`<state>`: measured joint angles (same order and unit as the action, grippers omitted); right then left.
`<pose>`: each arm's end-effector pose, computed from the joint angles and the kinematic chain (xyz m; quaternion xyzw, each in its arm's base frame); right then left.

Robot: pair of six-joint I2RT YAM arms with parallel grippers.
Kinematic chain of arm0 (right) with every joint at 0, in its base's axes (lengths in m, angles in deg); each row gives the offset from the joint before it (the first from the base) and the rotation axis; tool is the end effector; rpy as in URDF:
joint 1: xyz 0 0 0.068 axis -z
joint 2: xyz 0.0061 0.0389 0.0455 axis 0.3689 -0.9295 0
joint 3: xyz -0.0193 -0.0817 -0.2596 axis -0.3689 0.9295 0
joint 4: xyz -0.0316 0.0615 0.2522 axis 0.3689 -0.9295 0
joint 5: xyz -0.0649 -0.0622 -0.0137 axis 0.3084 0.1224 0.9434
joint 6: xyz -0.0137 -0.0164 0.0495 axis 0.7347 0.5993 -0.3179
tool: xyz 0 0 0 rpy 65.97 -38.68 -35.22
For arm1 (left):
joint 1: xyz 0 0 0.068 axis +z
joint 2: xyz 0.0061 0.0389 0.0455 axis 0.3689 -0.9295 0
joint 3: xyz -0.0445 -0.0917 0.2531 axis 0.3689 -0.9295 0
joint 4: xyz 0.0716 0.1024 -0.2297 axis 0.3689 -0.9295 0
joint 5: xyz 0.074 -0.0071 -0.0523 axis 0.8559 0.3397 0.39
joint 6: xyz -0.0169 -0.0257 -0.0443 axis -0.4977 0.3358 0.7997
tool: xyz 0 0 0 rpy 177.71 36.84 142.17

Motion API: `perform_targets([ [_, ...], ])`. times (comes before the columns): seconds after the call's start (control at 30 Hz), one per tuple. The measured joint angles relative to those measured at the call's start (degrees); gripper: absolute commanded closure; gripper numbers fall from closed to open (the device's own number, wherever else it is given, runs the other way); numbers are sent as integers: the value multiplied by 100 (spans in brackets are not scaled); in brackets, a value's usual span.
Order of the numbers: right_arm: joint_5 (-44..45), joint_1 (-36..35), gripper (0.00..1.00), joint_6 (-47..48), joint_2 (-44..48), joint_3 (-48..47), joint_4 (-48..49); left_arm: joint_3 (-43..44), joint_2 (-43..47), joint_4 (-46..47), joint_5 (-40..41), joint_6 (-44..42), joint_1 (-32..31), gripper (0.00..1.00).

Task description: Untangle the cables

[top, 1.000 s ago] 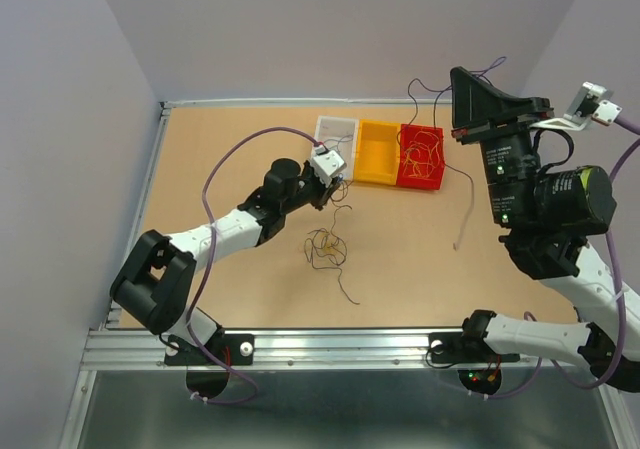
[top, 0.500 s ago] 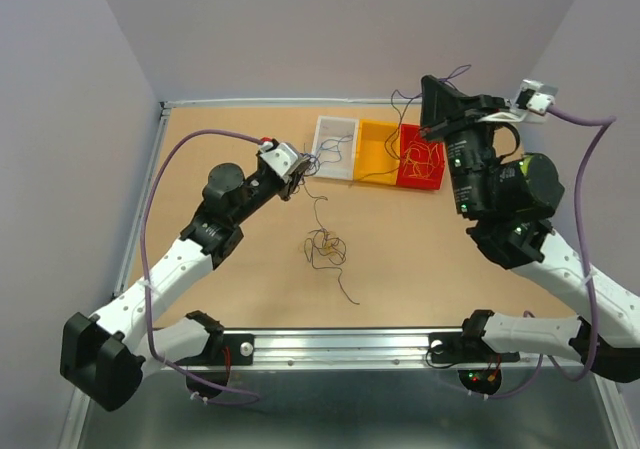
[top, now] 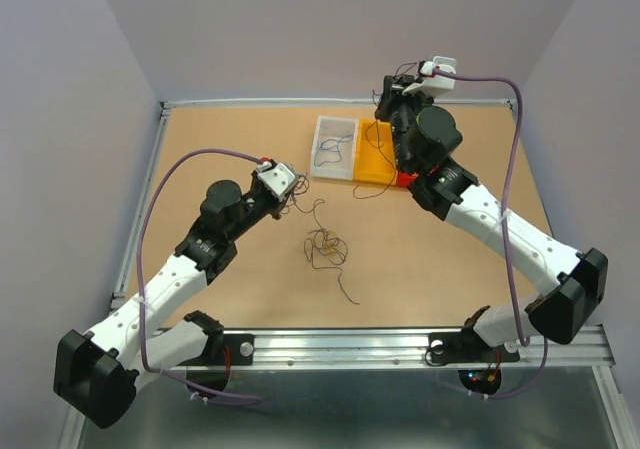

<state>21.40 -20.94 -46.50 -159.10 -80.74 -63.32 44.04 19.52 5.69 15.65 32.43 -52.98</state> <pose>0.2464 0.1967 0.4638 0.0659 0.6065 0.1269 0.7821 0.1878 -0.1245 0.3223 0.3782 0.5816 -0.1544 0.7034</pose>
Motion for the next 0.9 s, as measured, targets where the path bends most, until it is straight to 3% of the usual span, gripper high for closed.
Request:
perform_targets([
  [0.9,-2138,2009,100,-1440,-2356,-640,-212,0,-109,-28,-74,-37,31,78],
])
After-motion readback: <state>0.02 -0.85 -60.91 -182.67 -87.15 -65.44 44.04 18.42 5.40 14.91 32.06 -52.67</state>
